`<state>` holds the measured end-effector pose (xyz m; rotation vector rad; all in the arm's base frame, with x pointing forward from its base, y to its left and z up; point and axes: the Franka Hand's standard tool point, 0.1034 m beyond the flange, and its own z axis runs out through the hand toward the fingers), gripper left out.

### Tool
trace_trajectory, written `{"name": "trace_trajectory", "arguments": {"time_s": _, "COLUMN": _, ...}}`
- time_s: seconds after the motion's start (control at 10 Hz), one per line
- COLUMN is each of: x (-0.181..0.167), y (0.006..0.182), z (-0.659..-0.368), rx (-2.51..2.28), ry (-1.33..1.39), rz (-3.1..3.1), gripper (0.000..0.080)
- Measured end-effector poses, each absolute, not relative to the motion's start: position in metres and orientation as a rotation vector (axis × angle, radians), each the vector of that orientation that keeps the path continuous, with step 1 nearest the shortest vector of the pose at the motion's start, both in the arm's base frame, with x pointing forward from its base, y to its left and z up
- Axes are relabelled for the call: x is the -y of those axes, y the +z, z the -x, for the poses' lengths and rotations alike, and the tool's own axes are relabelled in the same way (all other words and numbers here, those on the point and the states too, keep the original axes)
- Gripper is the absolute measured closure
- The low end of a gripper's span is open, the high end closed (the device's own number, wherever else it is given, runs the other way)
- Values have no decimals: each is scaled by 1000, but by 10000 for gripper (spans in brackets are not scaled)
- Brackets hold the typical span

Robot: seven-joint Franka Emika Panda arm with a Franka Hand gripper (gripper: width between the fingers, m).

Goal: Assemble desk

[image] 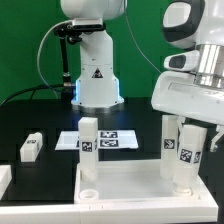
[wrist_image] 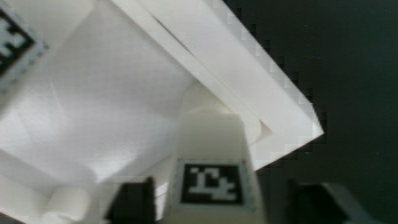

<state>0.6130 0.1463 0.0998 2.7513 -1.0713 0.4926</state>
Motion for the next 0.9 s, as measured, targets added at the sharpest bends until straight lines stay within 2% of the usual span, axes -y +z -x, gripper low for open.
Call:
{"name": "trace_trajectory", "arguments": {"time_s": 0.1, "x": -147, "y": 100, "z": -613, "rx": 1070, "ry": 492, "rz": -2752, "gripper": 344}}
{"name": "trace_trajectory", "arguments": {"time_s": 0.2, "x": -147, "y": 100, "z": -613, "rx": 1070, "ry": 492, "rz": -2752, "gripper": 182}}
{"name": "trace_trajectory", "arguments": {"time_s": 0.4, "x": -147, "y": 99, "z": -613, "rx": 1069, "ry": 491, "rz": -2752, "gripper": 156}}
{"name": "trace_trajectory", "arguments": {"time_s": 0.9, "x": -147, "y": 100, "z": -613, "rx": 1057, "ry": 489, "rz": -2759, "gripper": 151}}
